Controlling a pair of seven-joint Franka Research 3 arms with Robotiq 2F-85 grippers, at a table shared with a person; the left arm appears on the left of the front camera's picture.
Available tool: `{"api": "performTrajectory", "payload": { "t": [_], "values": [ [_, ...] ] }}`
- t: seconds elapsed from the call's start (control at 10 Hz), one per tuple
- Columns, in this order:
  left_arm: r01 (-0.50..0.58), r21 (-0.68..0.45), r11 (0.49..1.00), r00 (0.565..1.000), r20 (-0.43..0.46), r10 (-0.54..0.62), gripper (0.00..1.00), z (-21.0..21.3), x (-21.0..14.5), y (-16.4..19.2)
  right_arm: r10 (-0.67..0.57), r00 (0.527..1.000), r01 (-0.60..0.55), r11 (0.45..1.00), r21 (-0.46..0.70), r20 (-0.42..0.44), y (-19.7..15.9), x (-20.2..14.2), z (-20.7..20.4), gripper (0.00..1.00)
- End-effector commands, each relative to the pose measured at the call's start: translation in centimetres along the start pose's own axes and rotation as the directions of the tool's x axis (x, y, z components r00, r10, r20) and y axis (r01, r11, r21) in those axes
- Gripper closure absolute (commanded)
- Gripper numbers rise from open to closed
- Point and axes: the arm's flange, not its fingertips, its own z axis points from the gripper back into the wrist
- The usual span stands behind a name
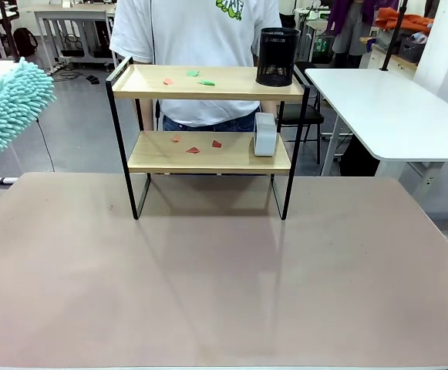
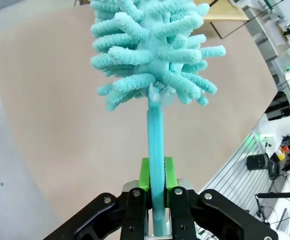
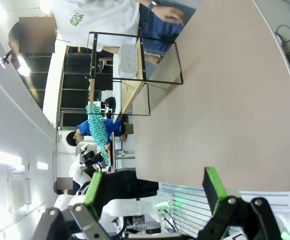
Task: Clean the shelf.
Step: Pick up the Duster from the human, then clean the specific tier of the Shelf with the Duster once objects are removed.
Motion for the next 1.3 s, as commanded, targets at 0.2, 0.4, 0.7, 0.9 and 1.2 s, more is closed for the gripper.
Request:
{"api": "performTrajectory", "payload": {
  "t": [0.2, 0.4, 0.7, 0.9, 1.2],
  "values": [
    [0.014, 0.02, 1.0, 1.0, 0.002, -0.014, 0.98, 0.22, -0.25, -0.02, 0.028, 0.999, -0.029, 0.999, 0.027, 0.017, 0.2, 0.22, -0.08, 0.0],
    [0.014, 0.02, 1.0, 1.0, 0.002, -0.014, 0.98, 0.22, -0.25, -0.02, 0.028, 0.999, -0.029, 0.999, 0.027, 0.017, 0.2, 0.22, -0.08, 0.0],
    [0.014, 0.02, 1.0, 1.0, 0.002, -0.014, 0.98, 0.22, -0.25, -0.02, 0.028, 0.999, -0.029, 0.999, 0.027, 0.017, 0.2, 0.22, -0.08, 0.0],
    [0.014, 0.02, 1.0, 1.0, 0.002, -0.014, 0.98, 0.22, -0.25, -0.02, 0.028, 0.999, -0.029, 0.999, 0.027, 0.017, 0.2, 0.22, -0.08, 0.0],
    [0.014, 0.02, 1.0, 1.0, 0.002, -0.014, 0.98, 0.22, -0.25, -0.02, 0.028, 0.999, -0.029, 0.999, 0.027, 0.017, 0.2, 0.22, -0.08, 0.0]
  ]
}}
